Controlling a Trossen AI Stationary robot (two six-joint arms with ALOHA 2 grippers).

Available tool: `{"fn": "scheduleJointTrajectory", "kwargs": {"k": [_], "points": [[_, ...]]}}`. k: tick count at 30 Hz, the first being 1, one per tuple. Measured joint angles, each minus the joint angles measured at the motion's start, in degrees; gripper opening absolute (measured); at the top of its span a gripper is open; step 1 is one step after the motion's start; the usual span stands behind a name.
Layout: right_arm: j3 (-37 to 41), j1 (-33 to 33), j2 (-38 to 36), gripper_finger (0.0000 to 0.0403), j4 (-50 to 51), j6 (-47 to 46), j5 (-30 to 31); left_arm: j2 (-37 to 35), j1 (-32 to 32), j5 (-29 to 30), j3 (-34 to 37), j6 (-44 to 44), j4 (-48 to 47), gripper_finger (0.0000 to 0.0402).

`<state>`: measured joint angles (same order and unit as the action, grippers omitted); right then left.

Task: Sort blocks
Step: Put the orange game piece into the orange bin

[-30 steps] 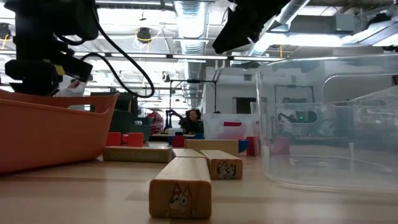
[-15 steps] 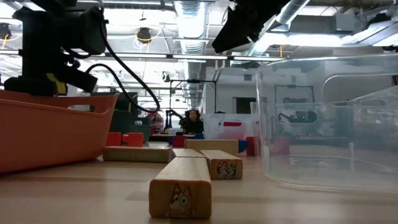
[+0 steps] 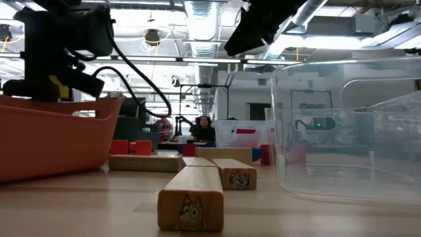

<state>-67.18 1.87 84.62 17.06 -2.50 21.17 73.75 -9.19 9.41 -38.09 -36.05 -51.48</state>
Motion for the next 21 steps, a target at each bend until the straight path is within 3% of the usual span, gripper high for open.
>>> {"fn": "scheduleJointTrajectory", "kwargs": {"k": [12, 21], "points": [[0.0, -0.01, 0.0, 0.0175, 0.02, -0.07, -0.02, -12.91, -0.27, 0.93, -4.3, -2.15, -2.86, 0.0095], [0.0, -0.06, 0.02, 0.0175, 0.47, -0.53, -0.02, -19.19, -5.96, -0.68, -6.98, 3.57, 4.71, 0.0097]]}}
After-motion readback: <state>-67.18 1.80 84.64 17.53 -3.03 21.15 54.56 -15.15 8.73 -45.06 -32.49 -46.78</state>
